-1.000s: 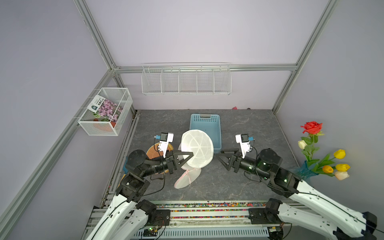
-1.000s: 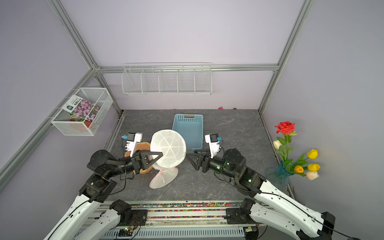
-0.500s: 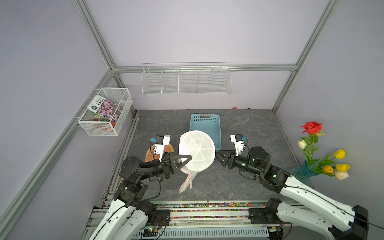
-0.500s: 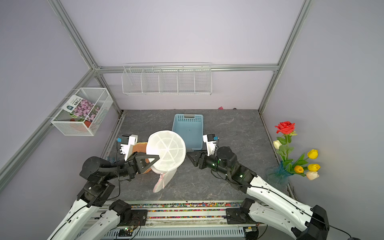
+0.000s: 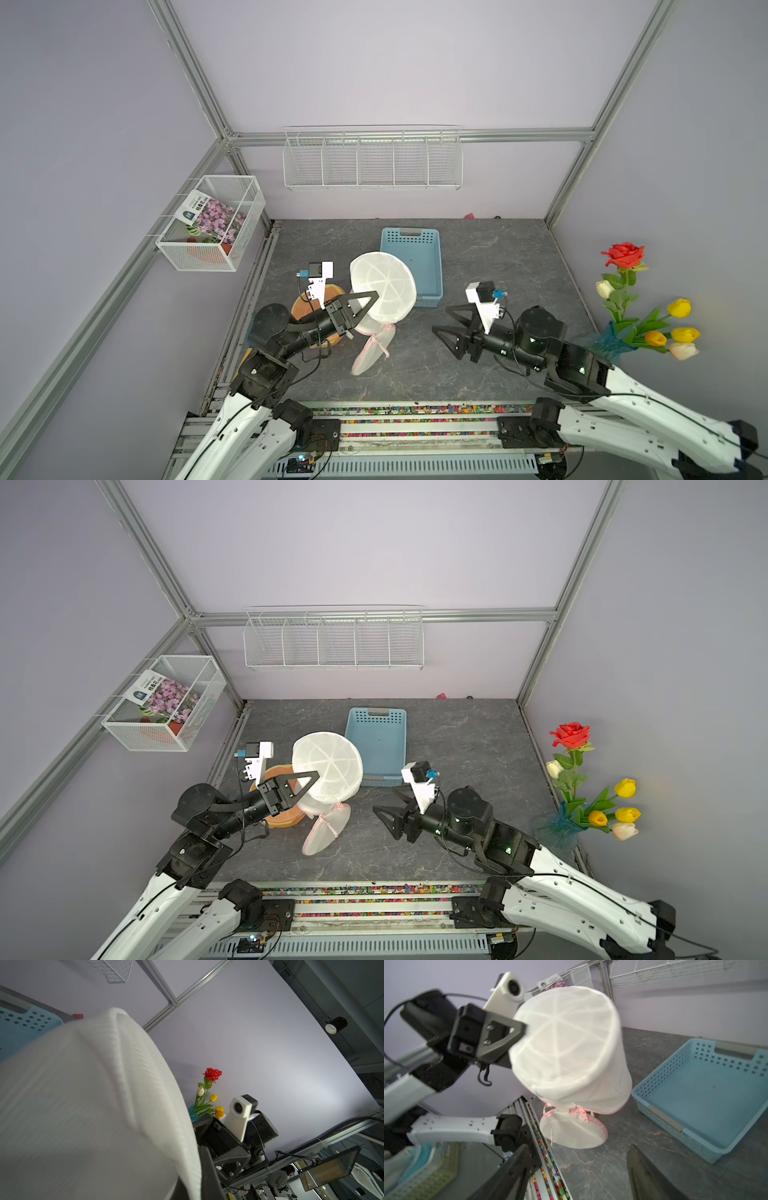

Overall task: Turn the laundry bag inside out
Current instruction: Turn over the laundry bag.

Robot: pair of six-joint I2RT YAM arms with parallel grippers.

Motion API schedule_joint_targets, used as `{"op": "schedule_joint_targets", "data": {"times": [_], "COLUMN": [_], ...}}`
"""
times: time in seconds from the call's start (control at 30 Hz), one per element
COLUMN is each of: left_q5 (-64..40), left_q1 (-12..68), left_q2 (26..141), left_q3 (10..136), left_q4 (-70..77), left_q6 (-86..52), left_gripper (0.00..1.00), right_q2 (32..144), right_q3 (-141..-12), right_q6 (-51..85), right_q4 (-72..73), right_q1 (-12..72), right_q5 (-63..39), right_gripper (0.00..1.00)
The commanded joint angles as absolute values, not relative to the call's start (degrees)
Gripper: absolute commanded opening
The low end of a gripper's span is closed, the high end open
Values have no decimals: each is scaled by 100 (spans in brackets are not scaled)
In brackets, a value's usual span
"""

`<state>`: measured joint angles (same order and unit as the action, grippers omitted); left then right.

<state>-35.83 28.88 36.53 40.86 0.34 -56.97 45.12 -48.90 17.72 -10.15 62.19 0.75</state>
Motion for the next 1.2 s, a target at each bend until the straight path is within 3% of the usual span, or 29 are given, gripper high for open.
{"op": "schedule_joint_targets", "data": {"times": [0.0,0.23,0.5,0.7,0.8,0.93,1.07,1.13,1.17], "left_q5": [-3647,-3844,-4124,-4458,-4559,-4658,-4383,-3959,-3762], "left_q1": [2856,2856,2763,2611,2602,2546,2474,2467,2469], "left_q2": [3802,3946,3944,4007,4056,4095,4147,4192,4177], "left_q3": [4395,4608,4466,4304,4215,4109,4502,4853,4949], "left_q4": [-172,-527,-213,275,393,521,-473,-1346,-1549], "left_q6": [-5901,-5951,-6418,-6902,-7042,-7162,-6227,-5464,-5231], "left_gripper": [0,0,0,0,0,0,1,43,57], "right_q2": [5026,6370,6993,7591,7791,7882,7992,8322,8483], "right_q3": [-5562,-6469,-6596,-6765,-6803,-6961,-8010,-8848,-9170], "right_q6": [-72,-1427,-2219,-2782,-2838,-2683,-1462,-620,-328], "right_q4": [-1417,-1380,-1060,-1070,-972,-1169,-3043,-4393,-4838], "right_q1": [6902,7526,7811,8110,8185,8209,8186,8114,8104], "right_q5": [1392,2289,3394,4542,4955,5129,4571,4170,4024], "right_gripper": [78,79,79,71,54,0,0,0,0]}}
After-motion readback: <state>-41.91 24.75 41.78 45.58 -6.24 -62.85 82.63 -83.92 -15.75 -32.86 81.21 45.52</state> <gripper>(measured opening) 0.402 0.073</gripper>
